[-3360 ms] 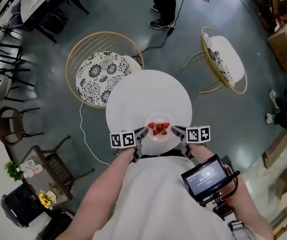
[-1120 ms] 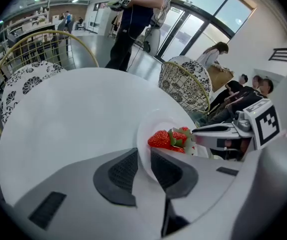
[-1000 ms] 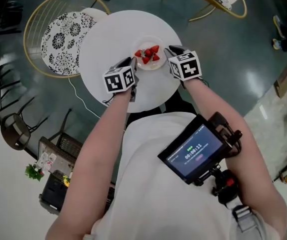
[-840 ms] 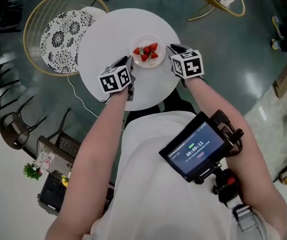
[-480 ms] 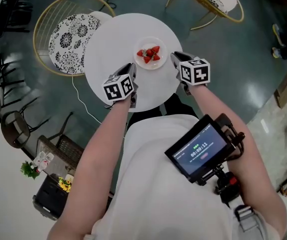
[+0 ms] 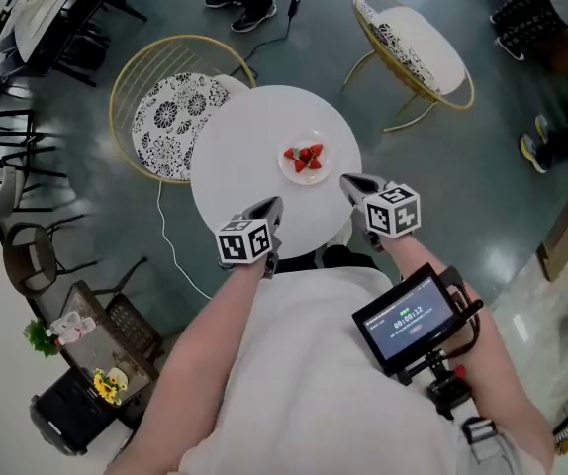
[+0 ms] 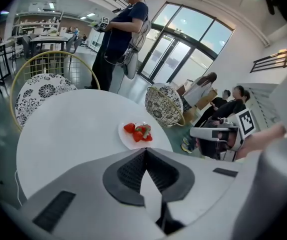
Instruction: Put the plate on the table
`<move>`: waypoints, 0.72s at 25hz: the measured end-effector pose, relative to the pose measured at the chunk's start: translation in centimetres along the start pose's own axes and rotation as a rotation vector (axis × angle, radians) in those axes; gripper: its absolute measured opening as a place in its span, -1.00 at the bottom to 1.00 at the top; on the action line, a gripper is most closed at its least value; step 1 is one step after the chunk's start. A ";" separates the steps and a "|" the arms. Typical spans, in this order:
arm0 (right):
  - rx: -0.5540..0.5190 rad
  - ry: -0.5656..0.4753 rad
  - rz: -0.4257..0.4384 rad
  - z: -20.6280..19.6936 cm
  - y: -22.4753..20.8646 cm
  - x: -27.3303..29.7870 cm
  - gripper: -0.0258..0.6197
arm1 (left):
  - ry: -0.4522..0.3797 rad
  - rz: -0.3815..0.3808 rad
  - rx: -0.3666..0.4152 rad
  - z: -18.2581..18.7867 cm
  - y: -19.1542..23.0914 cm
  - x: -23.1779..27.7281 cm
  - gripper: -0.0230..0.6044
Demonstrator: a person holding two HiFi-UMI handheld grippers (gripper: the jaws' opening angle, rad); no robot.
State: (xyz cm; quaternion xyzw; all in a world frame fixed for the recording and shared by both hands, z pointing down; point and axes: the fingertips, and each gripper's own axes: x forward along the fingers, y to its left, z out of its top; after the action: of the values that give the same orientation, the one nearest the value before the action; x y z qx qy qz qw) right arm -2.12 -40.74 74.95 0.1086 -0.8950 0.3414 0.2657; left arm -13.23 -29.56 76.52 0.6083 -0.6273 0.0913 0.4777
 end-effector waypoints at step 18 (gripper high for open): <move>0.020 -0.108 0.003 -0.9 7.8 -6.6 -0.91 | -0.077 -0.206 0.158 1.6 -6.0 -7.5 -0.91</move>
State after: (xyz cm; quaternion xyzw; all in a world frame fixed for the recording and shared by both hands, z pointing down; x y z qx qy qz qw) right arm 0.81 -34.30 67.55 0.1282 -0.9048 0.3442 0.2155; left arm -10.39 -27.04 67.61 0.7083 -0.5701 0.0673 0.4108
